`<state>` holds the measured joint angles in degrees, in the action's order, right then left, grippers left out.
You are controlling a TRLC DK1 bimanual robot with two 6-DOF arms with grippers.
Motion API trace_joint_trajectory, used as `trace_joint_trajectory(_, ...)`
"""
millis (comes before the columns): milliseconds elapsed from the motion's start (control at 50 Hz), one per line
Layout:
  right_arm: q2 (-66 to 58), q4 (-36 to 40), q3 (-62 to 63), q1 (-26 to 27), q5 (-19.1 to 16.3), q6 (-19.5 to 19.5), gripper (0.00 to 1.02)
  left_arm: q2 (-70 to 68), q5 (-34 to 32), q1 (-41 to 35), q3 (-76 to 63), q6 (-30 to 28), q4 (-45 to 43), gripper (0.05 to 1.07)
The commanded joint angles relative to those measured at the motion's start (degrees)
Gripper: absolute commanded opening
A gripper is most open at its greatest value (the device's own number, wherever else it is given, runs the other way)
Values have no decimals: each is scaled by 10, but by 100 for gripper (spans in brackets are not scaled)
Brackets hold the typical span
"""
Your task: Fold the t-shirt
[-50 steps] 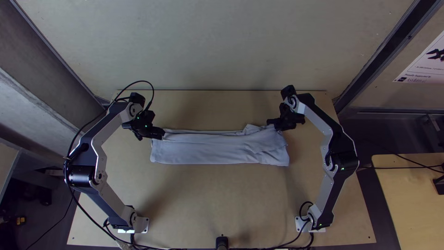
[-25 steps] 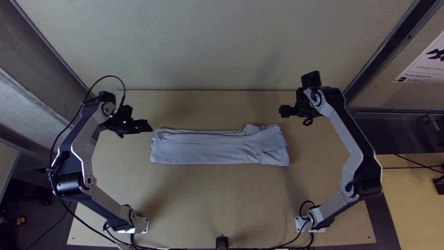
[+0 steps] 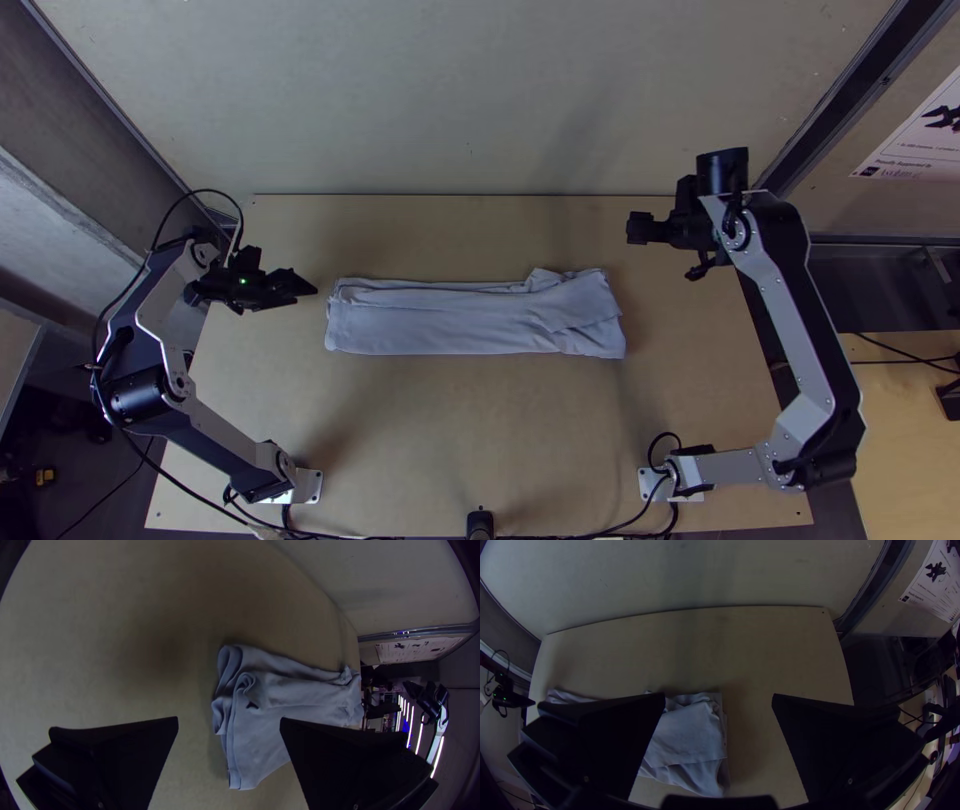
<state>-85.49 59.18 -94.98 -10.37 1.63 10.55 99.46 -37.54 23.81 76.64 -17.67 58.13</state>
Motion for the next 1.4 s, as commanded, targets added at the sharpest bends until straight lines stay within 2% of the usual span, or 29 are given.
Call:
trace_joint_trajectory(0,23,5,1,-1,4,15,98,23,-16,8,-28,-18,5,103)
trace_joint_trajectory(300,51,5,19,-1,4,33,98,52,-32,13,-58,-28,-9,103)
trace_joint_trajectory(520,54,5,27,-4,4,43,98,62,-47,-23,-90,-17,-31,103)
trace_joint_trajectory(760,52,4,27,-4,4,42,98,64,-47,-90,-109,59,-101,103)
trace_joint_trajectory(980,48,1,31,-7,4,43,98,61,-44,-183,-112,144,-159,103)
trace_joint_trajectory(1220,45,-1,34,-9,4,43,98,65,25,-273,-105,230,-230,103)
trace_joint_trajectory(1380,45,-1,41,-8,4,43,98,72,65,-312,-101,250,-239,103)
